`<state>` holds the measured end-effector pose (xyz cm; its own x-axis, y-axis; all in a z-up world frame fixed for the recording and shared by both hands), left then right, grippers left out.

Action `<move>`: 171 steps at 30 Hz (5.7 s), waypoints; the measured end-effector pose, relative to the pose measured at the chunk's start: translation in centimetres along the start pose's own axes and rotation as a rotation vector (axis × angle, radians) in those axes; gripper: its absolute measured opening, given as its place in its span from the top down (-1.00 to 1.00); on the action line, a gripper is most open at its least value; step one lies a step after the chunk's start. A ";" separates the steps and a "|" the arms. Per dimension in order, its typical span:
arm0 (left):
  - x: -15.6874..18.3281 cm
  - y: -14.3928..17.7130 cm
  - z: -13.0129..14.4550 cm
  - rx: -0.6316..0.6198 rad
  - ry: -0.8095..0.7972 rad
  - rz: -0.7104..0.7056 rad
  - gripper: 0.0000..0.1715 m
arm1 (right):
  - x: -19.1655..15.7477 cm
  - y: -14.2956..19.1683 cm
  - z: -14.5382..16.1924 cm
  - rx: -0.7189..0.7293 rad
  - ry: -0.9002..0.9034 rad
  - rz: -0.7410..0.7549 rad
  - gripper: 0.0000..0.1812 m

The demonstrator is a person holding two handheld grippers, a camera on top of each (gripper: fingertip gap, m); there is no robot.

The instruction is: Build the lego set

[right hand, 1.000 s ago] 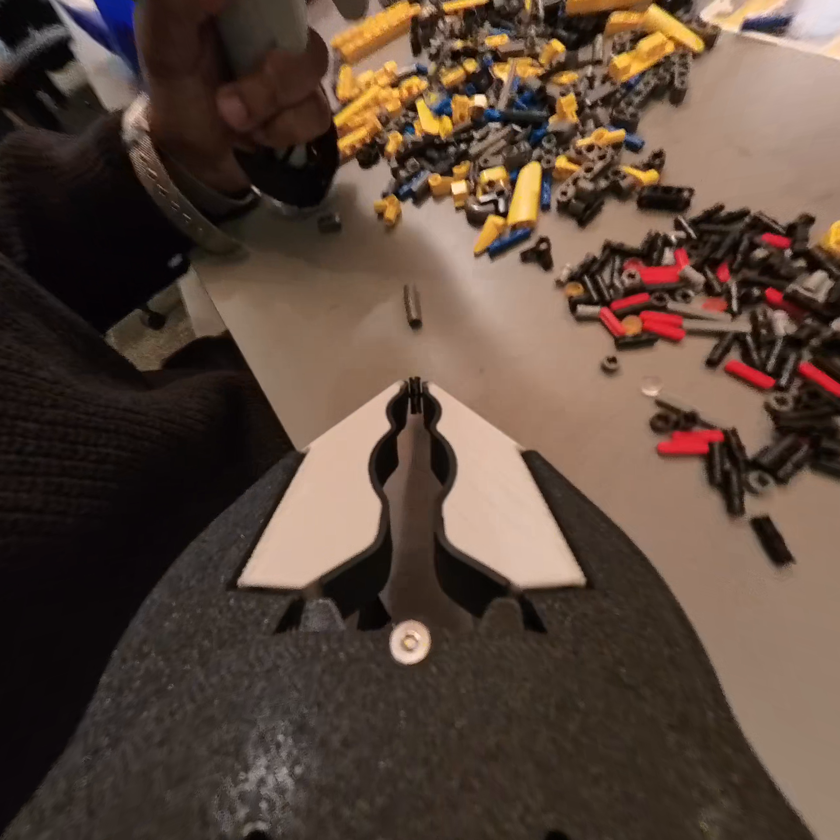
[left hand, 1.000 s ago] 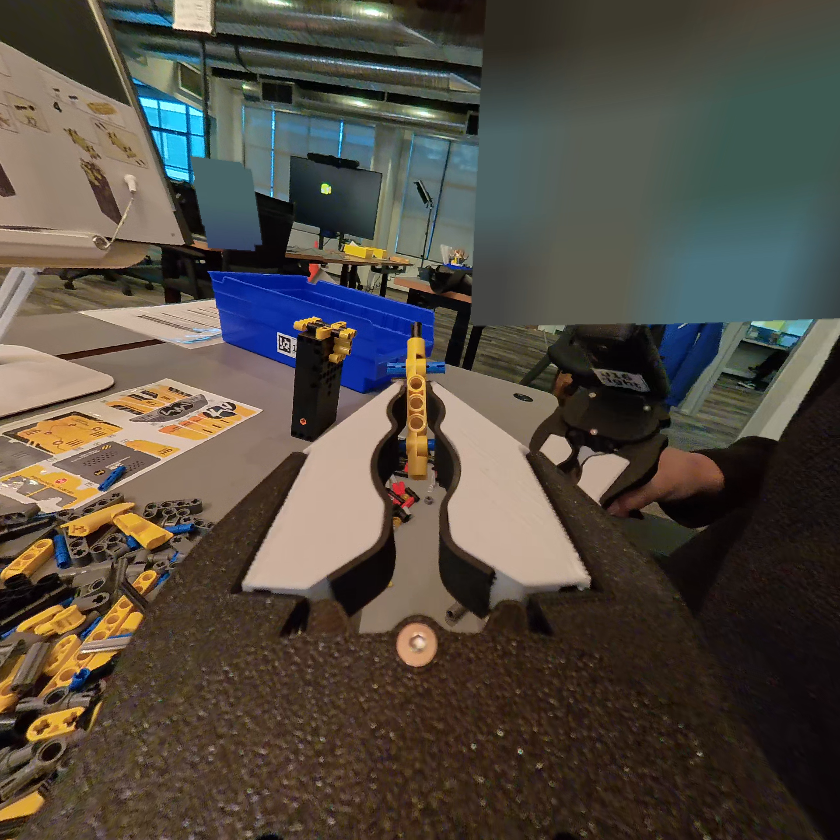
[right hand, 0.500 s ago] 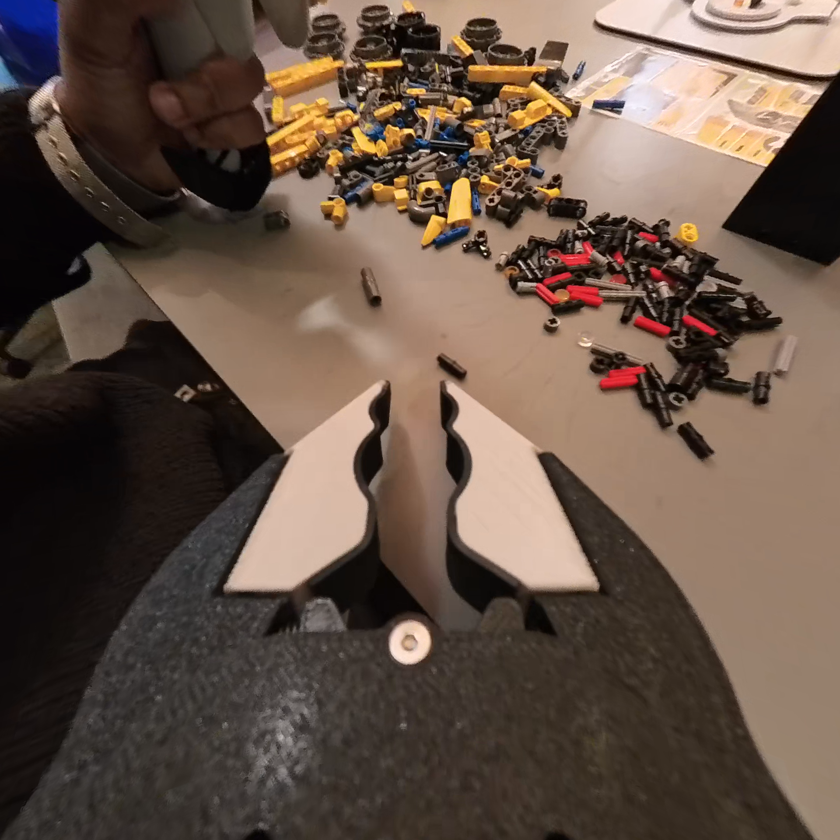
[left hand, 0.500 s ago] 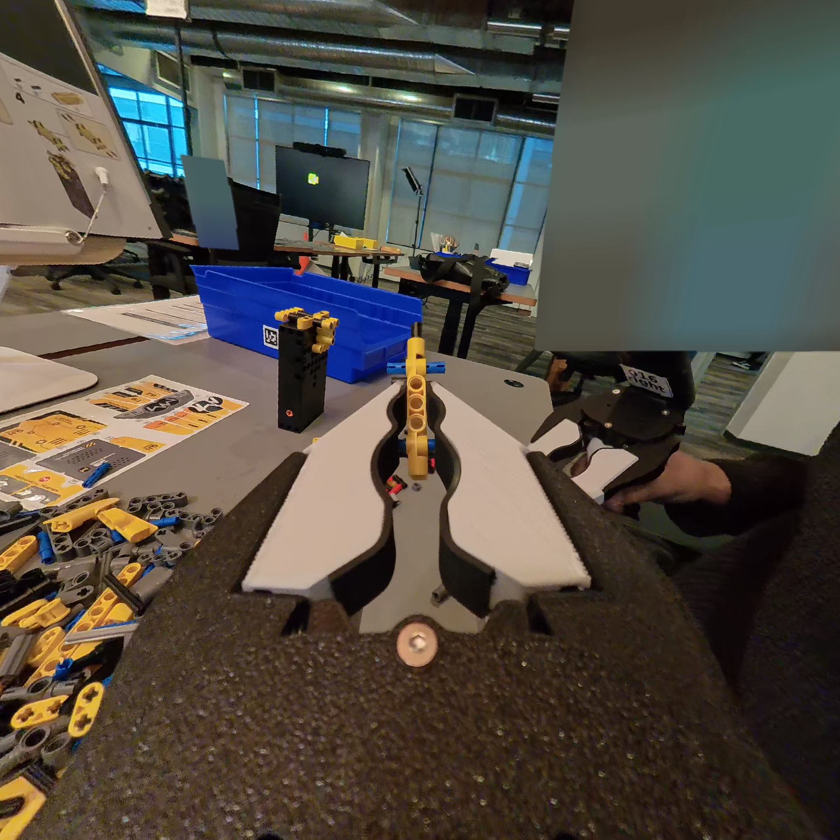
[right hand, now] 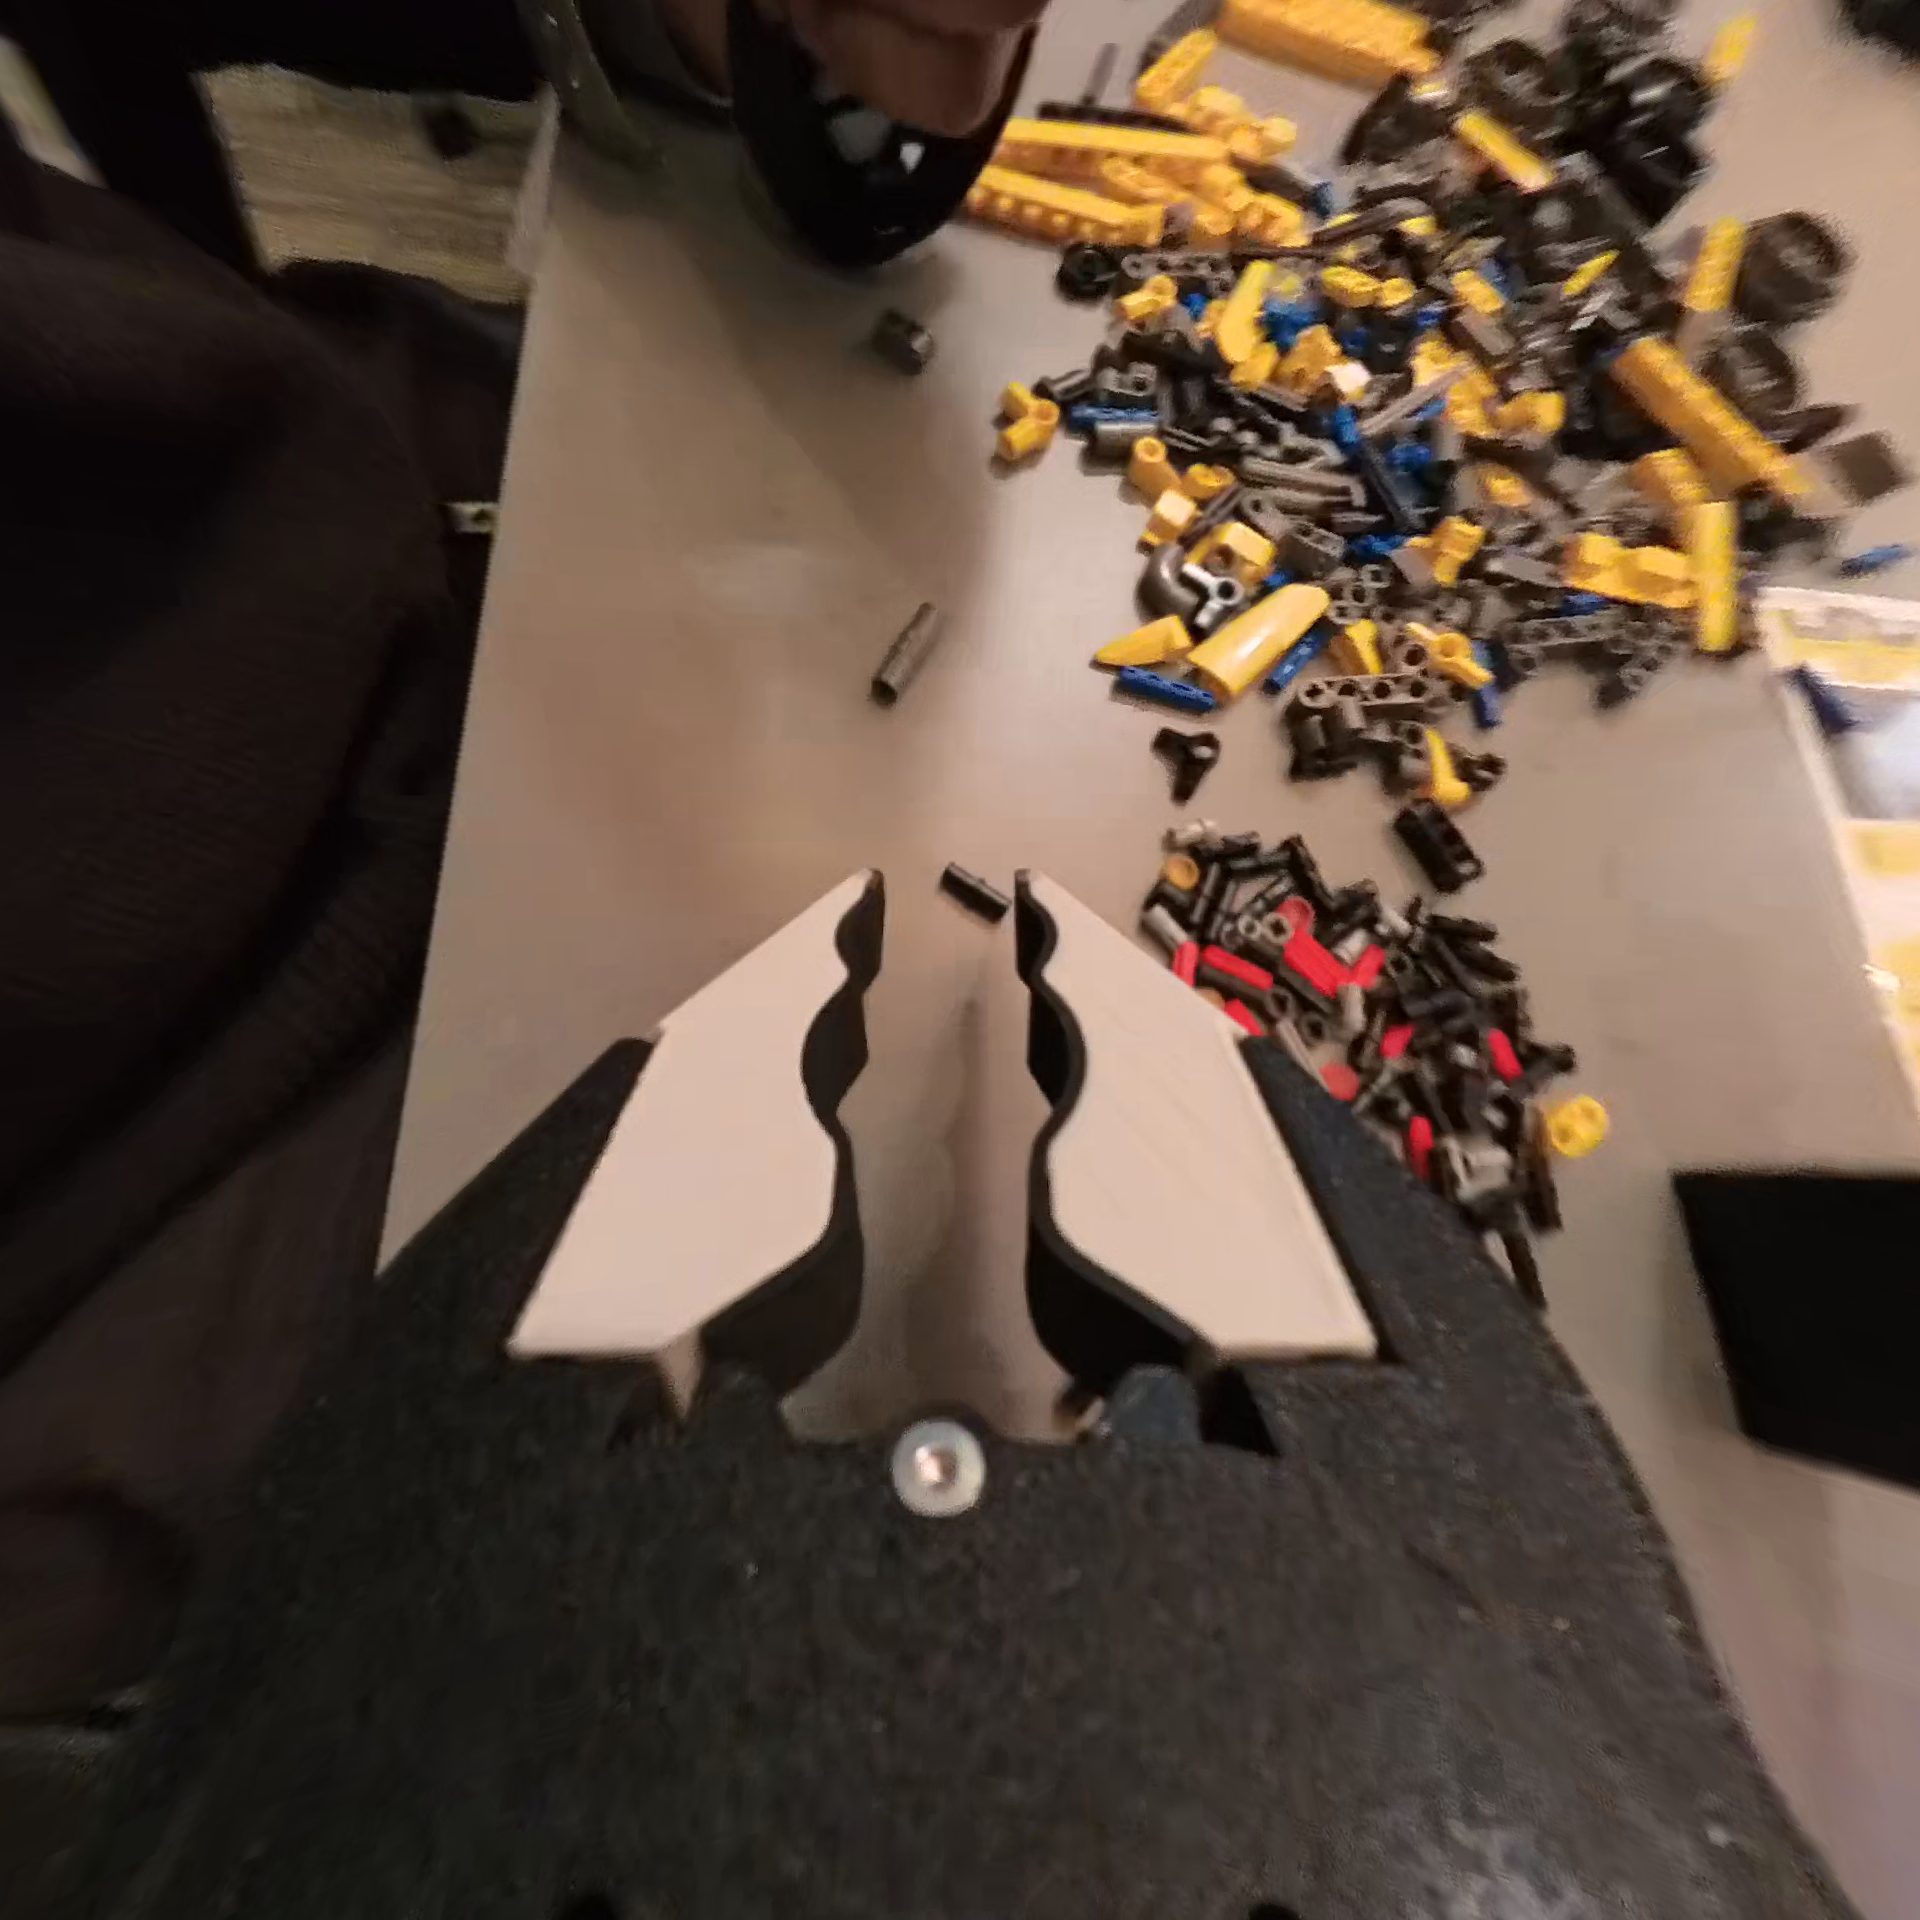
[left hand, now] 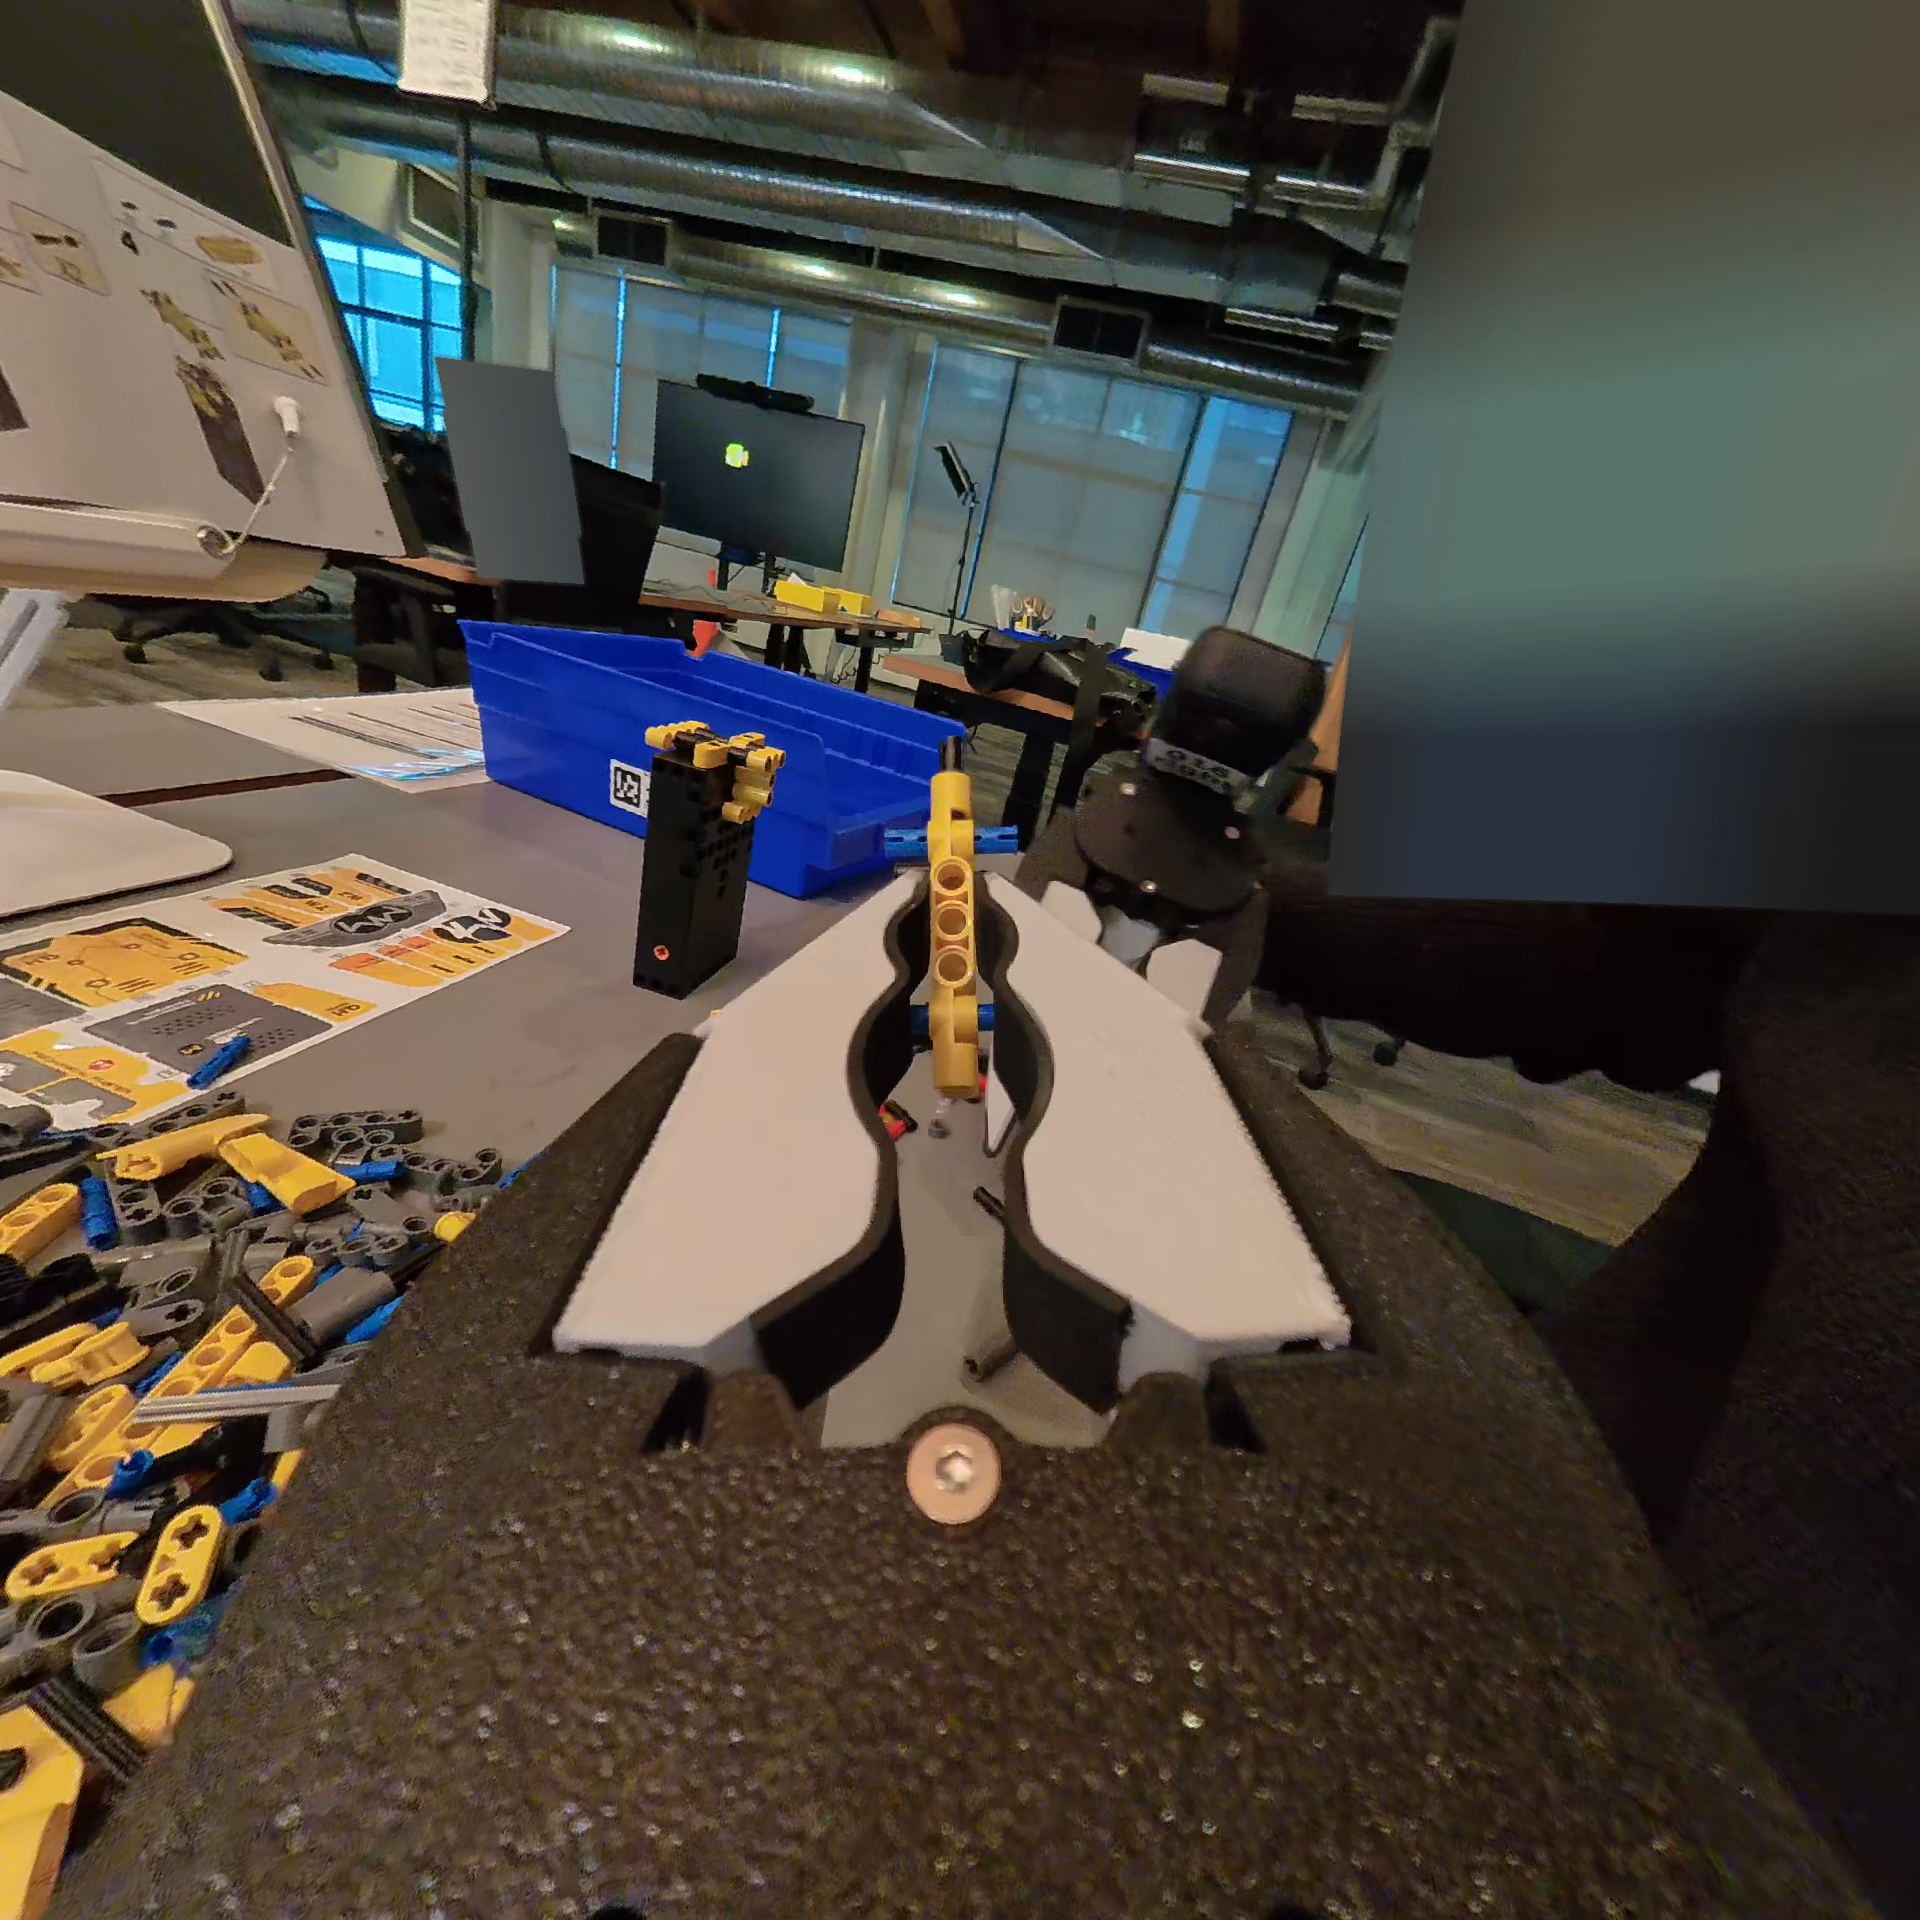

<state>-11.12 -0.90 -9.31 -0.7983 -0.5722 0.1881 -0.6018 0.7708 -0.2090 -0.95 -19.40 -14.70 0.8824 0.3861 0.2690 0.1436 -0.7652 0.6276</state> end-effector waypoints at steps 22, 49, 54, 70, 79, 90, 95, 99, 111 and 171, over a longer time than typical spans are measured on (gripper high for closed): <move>0.2 0.0 0.4 -0.016 0.007 -0.009 0.92 | -1.0 -1.1 1.0 -0.058 -0.113 0.035 0.92; 1.1 -2.3 3.0 -0.319 0.165 0.166 0.93 | -1.0 3.7 -6.6 0.099 0.217 0.281 0.95; 2.0 -3.1 4.6 -0.523 0.335 0.191 0.92 | -1.7 2.9 -4.7 0.075 0.158 0.211 0.95; 5.2 -3.3 9.1 -0.813 0.519 0.195 0.94 | -6.9 0.6 -0.6 0.057 -0.232 0.005 0.96; 4.8 -3.1 9.1 -0.793 0.586 0.201 0.93 | -7.0 -0.2 -0.6 0.020 -0.153 -0.048 0.96; 4.9 -3.2 9.2 -0.798 0.575 0.206 0.93 | -6.6 -0.3 -0.6 0.054 -0.057 -0.116 0.96; 5.0 -3.2 9.2 -0.802 0.554 0.200 0.93 | -6.2 -0.7 -0.6 0.037 -0.055 -0.183 0.96; 5.0 -3.2 9.2 -0.802 0.558 0.201 0.93 | -6.0 -0.8 -0.6 0.032 -0.076 -0.222 0.97; 4.9 -3.2 9.2 -0.801 0.559 0.200 0.92 | -6.0 -0.5 -0.5 0.046 -0.097 -0.188 0.96; 6.1 -3.5 8.4 -0.764 0.345 0.087 0.92 | -13.3 3.8 3.3 -0.116 -0.538 0.022 0.87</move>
<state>-14.13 -9.48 -15.52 -0.7137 -0.4803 0.5098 -0.2569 0.8566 0.4474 -10.65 -29.13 -18.29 0.9936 0.0295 -0.1089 0.0986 -0.6967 0.7105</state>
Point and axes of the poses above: each gripper's, where its closed fingertips meet, y back along the fingers, z out of its underside, x = y × z across the jaws, the point moved 8 cm from there along y, back along the fingers, and after that the axes turned 12 degrees about z, right-handed, at the moved point
